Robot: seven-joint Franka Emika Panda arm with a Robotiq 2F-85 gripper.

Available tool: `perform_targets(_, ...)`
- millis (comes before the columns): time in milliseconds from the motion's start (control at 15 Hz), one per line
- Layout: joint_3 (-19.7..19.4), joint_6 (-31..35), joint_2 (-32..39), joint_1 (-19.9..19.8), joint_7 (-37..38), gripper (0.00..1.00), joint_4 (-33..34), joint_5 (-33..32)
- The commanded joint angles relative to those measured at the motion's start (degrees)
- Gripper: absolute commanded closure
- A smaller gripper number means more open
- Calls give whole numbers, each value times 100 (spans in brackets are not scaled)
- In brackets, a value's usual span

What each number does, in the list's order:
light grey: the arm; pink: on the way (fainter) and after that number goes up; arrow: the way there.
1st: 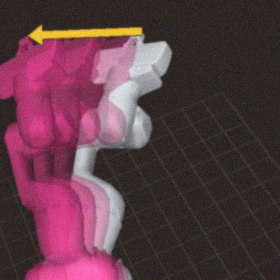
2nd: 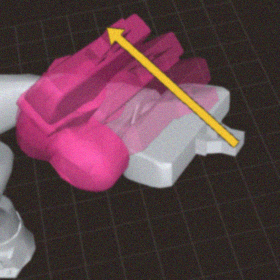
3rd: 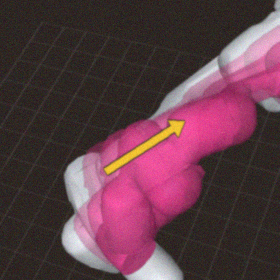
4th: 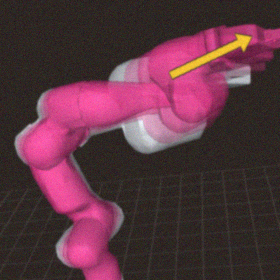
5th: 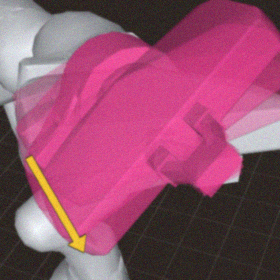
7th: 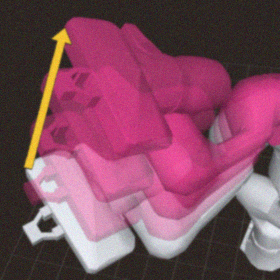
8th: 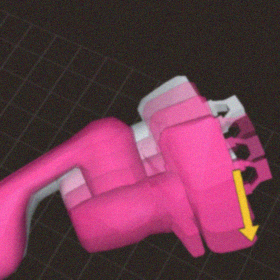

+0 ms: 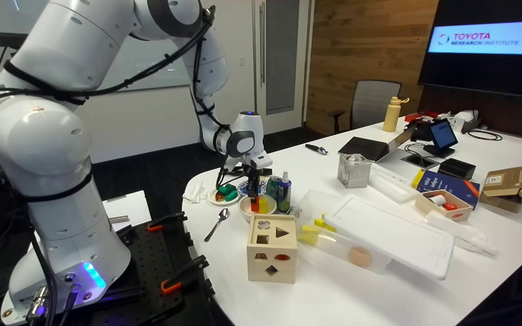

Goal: Put the orange block in the wooden toy box.

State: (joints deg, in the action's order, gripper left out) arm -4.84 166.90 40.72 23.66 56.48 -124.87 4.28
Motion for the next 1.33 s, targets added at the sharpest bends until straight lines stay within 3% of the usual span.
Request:
perform_targets(0,-382,-754,-984,365,-48,92,-321,-198)
perform_targets(267,-617,-1934,-2033,297,-37,92,-463,-947)
perform_targets(467,-424,-2676,-2840,-228,-361,92,-737,-1571)
perform_targets(600,-313,-2756,-3351,-638,-717,92,-1115,-1820)
perform_targets(800,-228,-2566,-3948,-1264,-1287,92,-1749,-1988)
perform_targets(1000,-226,-1921,-4310,-1890,-2107,92,-2419,-1838)
perform_targets(1267,-218,-1239,-4424,-2402,-2763,92,-2973,-1490)
